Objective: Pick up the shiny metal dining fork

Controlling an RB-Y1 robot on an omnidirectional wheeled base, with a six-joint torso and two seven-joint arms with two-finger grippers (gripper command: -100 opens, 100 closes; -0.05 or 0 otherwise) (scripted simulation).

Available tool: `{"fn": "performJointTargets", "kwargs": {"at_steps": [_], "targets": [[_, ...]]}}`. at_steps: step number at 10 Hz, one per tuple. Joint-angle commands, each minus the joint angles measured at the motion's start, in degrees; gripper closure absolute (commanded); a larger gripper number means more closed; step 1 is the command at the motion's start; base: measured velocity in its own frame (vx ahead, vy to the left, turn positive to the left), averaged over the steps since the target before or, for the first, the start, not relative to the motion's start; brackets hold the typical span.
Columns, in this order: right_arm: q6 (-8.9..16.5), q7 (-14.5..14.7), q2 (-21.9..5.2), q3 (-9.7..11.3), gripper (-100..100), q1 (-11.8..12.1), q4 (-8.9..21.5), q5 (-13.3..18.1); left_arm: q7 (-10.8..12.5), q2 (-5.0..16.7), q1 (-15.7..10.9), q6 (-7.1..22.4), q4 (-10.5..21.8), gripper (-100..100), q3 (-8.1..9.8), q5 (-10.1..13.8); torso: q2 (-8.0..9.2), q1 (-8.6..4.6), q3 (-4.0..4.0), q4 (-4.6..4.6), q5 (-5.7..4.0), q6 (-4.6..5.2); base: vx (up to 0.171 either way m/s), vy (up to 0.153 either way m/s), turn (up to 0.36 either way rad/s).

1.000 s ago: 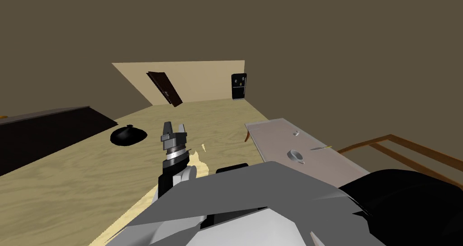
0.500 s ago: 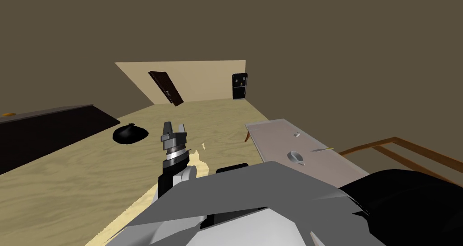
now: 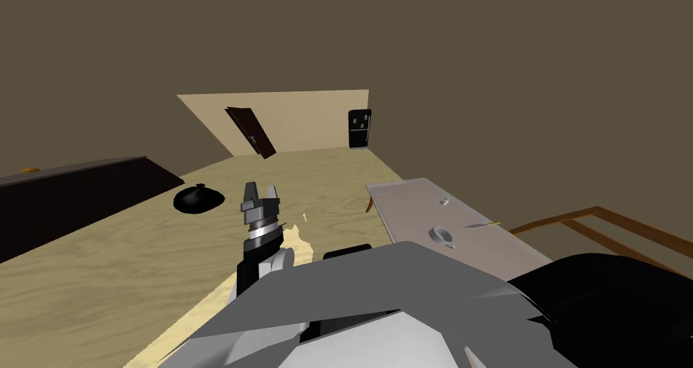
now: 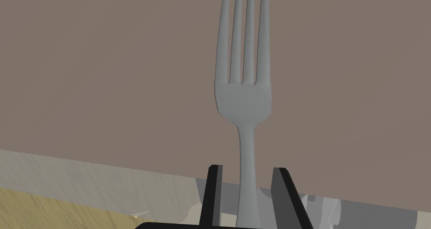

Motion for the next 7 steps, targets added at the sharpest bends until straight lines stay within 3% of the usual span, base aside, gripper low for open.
{"fn": "performJointTargets", "kwargs": {"at_steps": [1, 3, 4, 5, 7], "targets": [[0.0, 0.0, 0.0, 0.0, 100, 0.0, 0.0, 0.0, 0.0, 0.0, 0.0, 0.0, 0.0, 0, 0.00, 0.0, 0.00, 0.00, 0.00, 0.00, 0.00, 0.00, 0.000, 0.000, 0.000], [0.0, 0.0, 0.0, 0.0, 100, 0.0, 0.0, 0.0, 0.0, 0.0, 0.0, 0.0, 0.0, 0, 0.00, 0.0, 0.00, -0.03, 0.00, 0.00, -0.02, 0.01, 0.000, 0.000, 0.000], [0.0, 0.0, 0.0, 0.0, 0, 0.0, 0.0, 0.0, 0.0, 0.0, 0.0, 0.0, 0.0, 0, 0.00, 0.0, 0.00, -0.03, 0.00, 0.00, -0.02, 0.01, 0.000, 0.000, 0.000], [-0.8, -0.4, -1.7, -0.3, 100, 0.6, -1.0, -0.3, 0.0, 0.0, 0.0, 0.0, 0.0, 0, 0.00, 0.0, 0.01, -0.03, 0.00, -0.01, -0.03, 0.02, 0.020, 0.049, -0.075], [-2.2, -0.4, -3.7, -0.9, 100, 1.3, -1.9, -0.7, 0.0, 0.0, 0.0, 0.0, 0.0, 0, 0.00, 0.0, -0.05, 0.27, -0.03, -0.02, 0.04, 0.06, 0.022, 0.081, -0.068]]}}
